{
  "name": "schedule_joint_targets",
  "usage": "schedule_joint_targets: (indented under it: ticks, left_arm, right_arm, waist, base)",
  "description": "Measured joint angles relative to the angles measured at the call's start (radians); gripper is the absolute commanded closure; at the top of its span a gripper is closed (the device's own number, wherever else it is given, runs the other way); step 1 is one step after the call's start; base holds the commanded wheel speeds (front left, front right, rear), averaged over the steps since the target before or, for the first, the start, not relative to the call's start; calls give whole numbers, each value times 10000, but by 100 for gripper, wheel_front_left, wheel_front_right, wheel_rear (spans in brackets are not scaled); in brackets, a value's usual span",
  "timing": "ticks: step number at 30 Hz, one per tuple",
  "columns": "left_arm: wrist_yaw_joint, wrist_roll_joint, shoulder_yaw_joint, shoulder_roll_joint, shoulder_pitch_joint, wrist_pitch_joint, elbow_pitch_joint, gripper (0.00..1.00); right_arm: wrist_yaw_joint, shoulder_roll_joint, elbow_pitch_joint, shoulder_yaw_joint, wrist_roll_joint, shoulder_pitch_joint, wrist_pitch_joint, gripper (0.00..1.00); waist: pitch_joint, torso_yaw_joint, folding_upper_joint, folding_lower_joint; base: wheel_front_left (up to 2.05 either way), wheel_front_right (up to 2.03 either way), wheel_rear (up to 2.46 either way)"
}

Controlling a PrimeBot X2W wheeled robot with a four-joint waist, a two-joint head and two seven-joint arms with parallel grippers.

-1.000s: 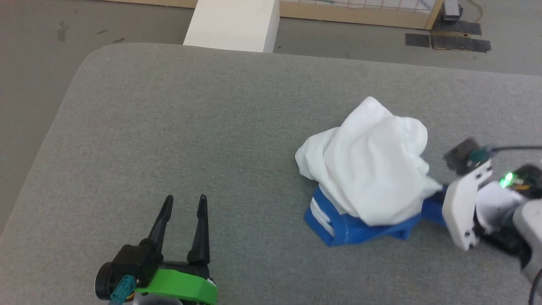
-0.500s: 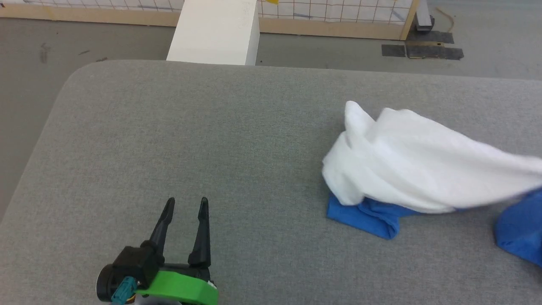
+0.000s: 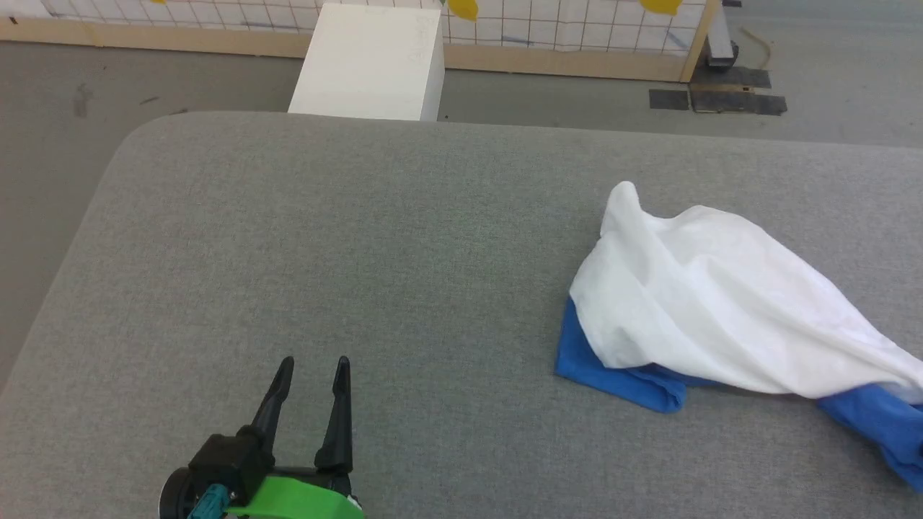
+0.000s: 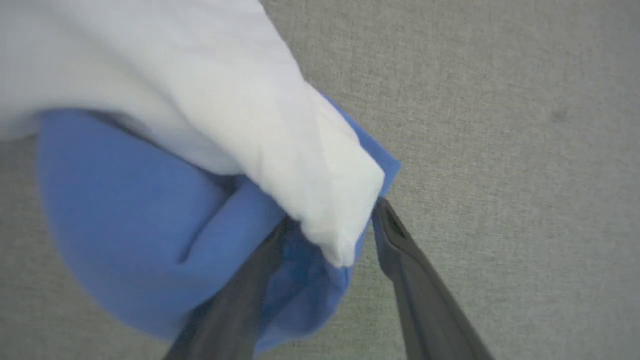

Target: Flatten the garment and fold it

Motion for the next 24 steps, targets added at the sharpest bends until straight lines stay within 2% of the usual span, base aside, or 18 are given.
schedule_joint_targets:
  ticks: [5, 10, 13, 17, 21, 24]
  left_arm:
    - [-8, -10, 15, 0, 116, 0, 27, 0]
    - [15, -105, -71, 0, 123, 0, 12, 0]
    - [52, -167, -127, 0, 123, 0, -25, 0]
    - [94, -188, -157, 0, 120, 0, -44, 0]
    - [113, -228, -199, 0, 116, 0, -67, 0]
    - [125, -267, -234, 0, 100, 0, -65, 0]
  right_arm:
    - [4, -61, -1404, 117, 15, -361, 642, 0]
    - [4, -224, -3509, -531, 591, -577, 2000, 0]
    - [4, 6, -4936, -915, 1112, -582, 2959, 0]
    - [4, 389, -6684, -727, 1221, -648, 3795, 0]
    - [4, 959, -7260, 38, 1156, -1000, 4138, 0]
    - [6, 1371, -6836, 640, 1005, -1531, 4169, 0]
  waist:
    - [-194, -214, 0, 0]
    - [-388, -350, 0, 0]
    - [-440, -338, 0, 0]
    - [-393, -204, 0, 0]
    - [-259, -61, 0, 0]
    - [-116, 20, 0, 0]
  base:
    - [0, 0, 0]
    - [0, 0, 0]
    - [0, 0, 0]
    - [0, 0, 0]
    - [0, 0, 0]
    - [0, 0, 0]
